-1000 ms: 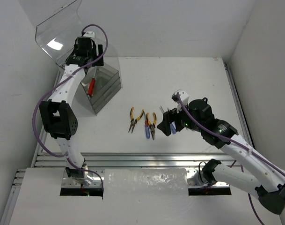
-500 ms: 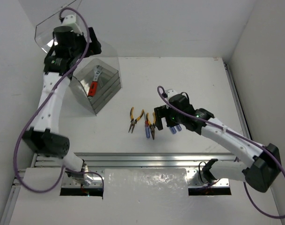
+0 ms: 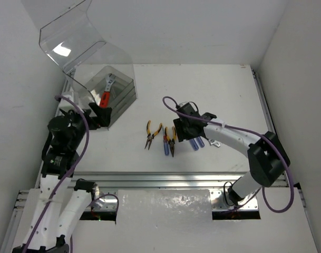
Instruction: Sort the tools into containers
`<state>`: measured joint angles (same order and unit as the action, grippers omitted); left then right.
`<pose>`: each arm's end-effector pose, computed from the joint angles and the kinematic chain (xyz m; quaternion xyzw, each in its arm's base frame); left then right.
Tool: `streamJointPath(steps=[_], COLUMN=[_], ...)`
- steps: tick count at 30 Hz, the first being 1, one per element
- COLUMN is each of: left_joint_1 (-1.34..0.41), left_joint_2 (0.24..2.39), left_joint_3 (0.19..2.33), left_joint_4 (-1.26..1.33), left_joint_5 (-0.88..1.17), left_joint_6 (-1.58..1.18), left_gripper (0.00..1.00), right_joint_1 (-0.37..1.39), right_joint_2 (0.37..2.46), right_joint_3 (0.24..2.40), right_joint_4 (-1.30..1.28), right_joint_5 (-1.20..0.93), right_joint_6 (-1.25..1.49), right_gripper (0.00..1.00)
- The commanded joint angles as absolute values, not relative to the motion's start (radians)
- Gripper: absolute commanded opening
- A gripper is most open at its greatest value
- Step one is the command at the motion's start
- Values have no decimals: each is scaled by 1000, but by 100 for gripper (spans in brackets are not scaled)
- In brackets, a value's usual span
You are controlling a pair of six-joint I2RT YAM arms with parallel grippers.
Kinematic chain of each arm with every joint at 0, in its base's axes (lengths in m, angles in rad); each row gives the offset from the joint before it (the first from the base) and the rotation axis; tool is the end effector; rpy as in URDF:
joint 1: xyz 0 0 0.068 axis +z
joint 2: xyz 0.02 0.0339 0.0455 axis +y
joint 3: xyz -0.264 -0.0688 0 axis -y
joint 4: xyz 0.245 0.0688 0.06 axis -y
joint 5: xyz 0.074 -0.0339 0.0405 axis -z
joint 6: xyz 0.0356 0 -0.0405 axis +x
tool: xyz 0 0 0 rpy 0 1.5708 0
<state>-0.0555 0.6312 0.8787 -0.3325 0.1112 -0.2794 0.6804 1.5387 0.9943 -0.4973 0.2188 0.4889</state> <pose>0.1383 -0.0116 0.3782 -0.0448 0.7350 -0.1529 0.6591 0.2436 0.1872 0.2079 -0.0633 0.9578 0.0556 0.2749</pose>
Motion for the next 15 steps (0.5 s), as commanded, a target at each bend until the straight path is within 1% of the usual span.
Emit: streamJointPath(steps=[1,2,3,5,9,11,12,15], left_joint_1=[-49,-49,-49,-51,-52,-54,-54,-55], left_joint_2=[604,592,589,589,587,598,601,607], left_joint_3=[776,756,732,741,730,729,729,727], left_joint_4=[-316,-324,-325,-339,-319,-319,-319,-318], left_joint_5=[136,143,158,169,207,230,236,253], left_joint_6=[-291,-290,-287,-287,-288,-288,-287,-285], left_gripper=[100,100,100,100,100,100,100,100], right_joint_1=[580,549,520,450,365,313,275,223], right_joint_2=[1569,1578,1588,1582,1566,1607,1643,1683], right_joint_3=[1061,1066,1066,1062,1049,1068,1074,1071], right_joint_4=[-503,-509,-512,-511,-514,-558,-567,-578], right_joint_5=[249,185,161,114,92,112,109,56], right_joint_6=[408,376,309,264,174,138,132,118], right_gripper=[57,52,51,47,49,47,47,48])
